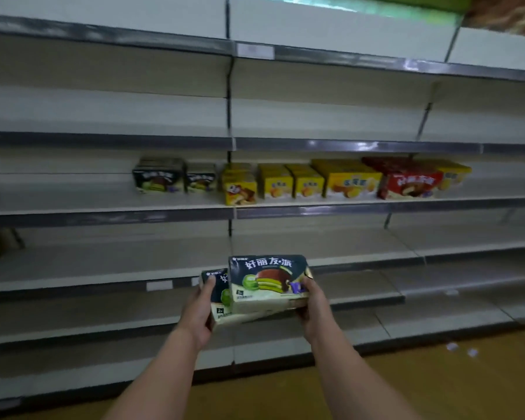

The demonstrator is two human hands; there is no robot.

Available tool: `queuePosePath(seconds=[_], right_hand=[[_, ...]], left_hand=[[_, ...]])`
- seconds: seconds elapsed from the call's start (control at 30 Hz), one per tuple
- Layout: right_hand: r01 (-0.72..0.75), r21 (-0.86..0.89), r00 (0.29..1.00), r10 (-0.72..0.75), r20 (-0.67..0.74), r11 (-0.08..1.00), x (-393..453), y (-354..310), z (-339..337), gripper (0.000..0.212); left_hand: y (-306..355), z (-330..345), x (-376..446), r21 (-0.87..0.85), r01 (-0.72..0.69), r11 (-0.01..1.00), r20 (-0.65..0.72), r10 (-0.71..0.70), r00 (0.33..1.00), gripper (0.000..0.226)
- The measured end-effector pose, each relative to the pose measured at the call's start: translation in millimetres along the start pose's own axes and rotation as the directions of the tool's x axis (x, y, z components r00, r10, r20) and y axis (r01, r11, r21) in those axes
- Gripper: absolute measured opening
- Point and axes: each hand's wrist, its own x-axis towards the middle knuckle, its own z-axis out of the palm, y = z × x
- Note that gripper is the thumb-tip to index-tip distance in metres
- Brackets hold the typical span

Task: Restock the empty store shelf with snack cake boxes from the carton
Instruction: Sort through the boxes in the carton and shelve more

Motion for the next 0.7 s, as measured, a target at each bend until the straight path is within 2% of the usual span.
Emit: queuePosePath(seconds=[0.1,0.23,0.4,0.47,0.57,0.7], right_hand=[[-0.023,-0.144,0.992,0.040,0.119,0.989,-7.6,13.3,60.9,0.018],[-0.046,-0.254,0.961,0.113,0.253,0.966,-12.9,25.1,122.7,0.019],[0.030,-0.243,0.934,0.059,0.351,0.970,-1.5,38.7,188.5,0.019],[0.047,-0.198,0.931,0.028,0.363,0.979,5.0,39.3,207.9,0.019],[0.081,-0.226,0.928,0.009,0.373,0.971,16.4,38.8,233.1,0.027],[0.069,-0.276,0.915,0.050,0.401,0.959,33.3,41.9,266.1,0.030]], left_hand=[[30.5,-36.6,9.4,-0.009,-0.071,0.997,-0.064,0.070,0.996,0.046],[68.8,-87.2,22.6,-0.001,-0.092,0.996,-0.098,0.092,0.991,0.050],[107.5,-143.0,47.6,0.161,-0.081,0.984,-0.173,0.109,0.979,0.054],[123.1,-157.2,49.3,0.239,-0.019,0.971,-0.133,0.053,0.990,0.043],[141.7,-173.9,49.8,0.261,0.070,0.963,-0.034,-0.063,0.997,0.021],[165.1,-186.5,67.3,0.166,0.017,0.986,-0.054,-0.009,0.998,0.021]])
